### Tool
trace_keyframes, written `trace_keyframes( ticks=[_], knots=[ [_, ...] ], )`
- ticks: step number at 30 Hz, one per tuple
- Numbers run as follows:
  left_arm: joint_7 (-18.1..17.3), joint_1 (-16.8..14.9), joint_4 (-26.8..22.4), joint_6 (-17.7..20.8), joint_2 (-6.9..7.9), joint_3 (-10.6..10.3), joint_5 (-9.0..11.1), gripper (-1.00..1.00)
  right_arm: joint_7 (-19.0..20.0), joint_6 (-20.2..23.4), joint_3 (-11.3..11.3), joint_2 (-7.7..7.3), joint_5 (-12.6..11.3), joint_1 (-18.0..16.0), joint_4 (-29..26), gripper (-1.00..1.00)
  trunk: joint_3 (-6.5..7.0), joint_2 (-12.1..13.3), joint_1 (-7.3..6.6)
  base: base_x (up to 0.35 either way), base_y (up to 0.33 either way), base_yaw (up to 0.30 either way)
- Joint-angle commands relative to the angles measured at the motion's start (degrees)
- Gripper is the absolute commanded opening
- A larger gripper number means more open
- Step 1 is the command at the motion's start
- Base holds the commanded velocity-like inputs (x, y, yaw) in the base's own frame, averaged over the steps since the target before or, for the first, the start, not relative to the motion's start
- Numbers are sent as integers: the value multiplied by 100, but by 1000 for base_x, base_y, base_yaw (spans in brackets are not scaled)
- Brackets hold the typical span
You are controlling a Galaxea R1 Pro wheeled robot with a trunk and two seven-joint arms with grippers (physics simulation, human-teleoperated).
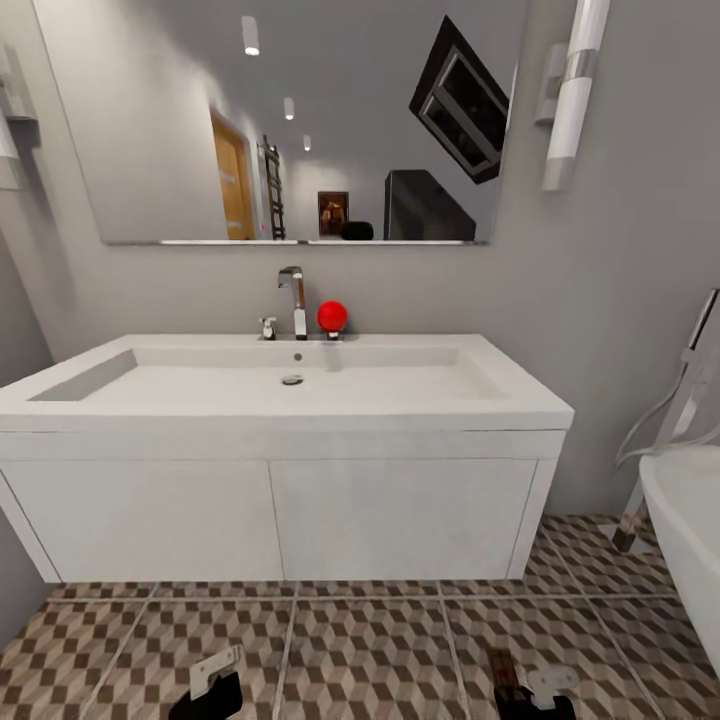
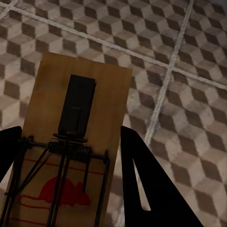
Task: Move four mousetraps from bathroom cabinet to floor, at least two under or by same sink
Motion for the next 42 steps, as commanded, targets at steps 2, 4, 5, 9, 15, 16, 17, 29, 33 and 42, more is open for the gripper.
trace_keyframes(
  ticks=[2, 4, 5, 9, 15, 16, 17, 29, 33, 42],
  knots=[
    [11, -3, 1, -15, -2, -29, 6, -100, 50, -19, 31, -2, -81, -4, 6, -100, -42, -84, 43, 0, 0, 0],
    [-2, -3, 1, -14, -3, -32, 10, -100, 47, -19, 30, -2, -78, -4, 6, -100, -78, -164, 87, 0, 0, 0],
    [-8, -3, 1, -12, -3, -34, 11, -100, 48, -19, 30, -2, -78, -4, 6, -100, -96, -204, 109, 0, 0, 0],
    [-5, -3, 1, -20, -9, -24, 7, -100, 50, -19, 30, -2, -80, -4, 6, -100, -168, -365, 197, 0, 0, 0],
    [16, -3, 1, -80, 12, 9, -1, -100, 49, -19, 30, -2, -81, -4, 6, -100, -275, -605, 329, 0, 0, 0],
    [16, -3, 4, -118, 14, 8, -2, -100, 49, -19, 30, -2, -81, -4, 6, -100, -293, -645, 351, 0, 0, 0],
    [17, -3, 12, -197, 15, 7, -7, -100, 48, -19, 30, -2, -81, -4, 6, -100, -311, -686, 373, 0, 0, 0],
    [17, -3, 54, -376, 15, 6, -8, -100, 50, -19, 30, -2, -81, -4, 6, -100, -539, -1051, 578, 0, 0, 0],
    [23, -3, 57, -371, 12, 6, -9, -100, 49, -19, 30, -2, -81, -4, 6, -100, -628, -1056, 589, 0, 0, 0],
    [11, -3, 64, -369, 40, 6, -14, -100, 47, -19, 26, -2, -81, -4, 6, -100, -805, -1067, 609, 0, 0, 0]
  ],
)
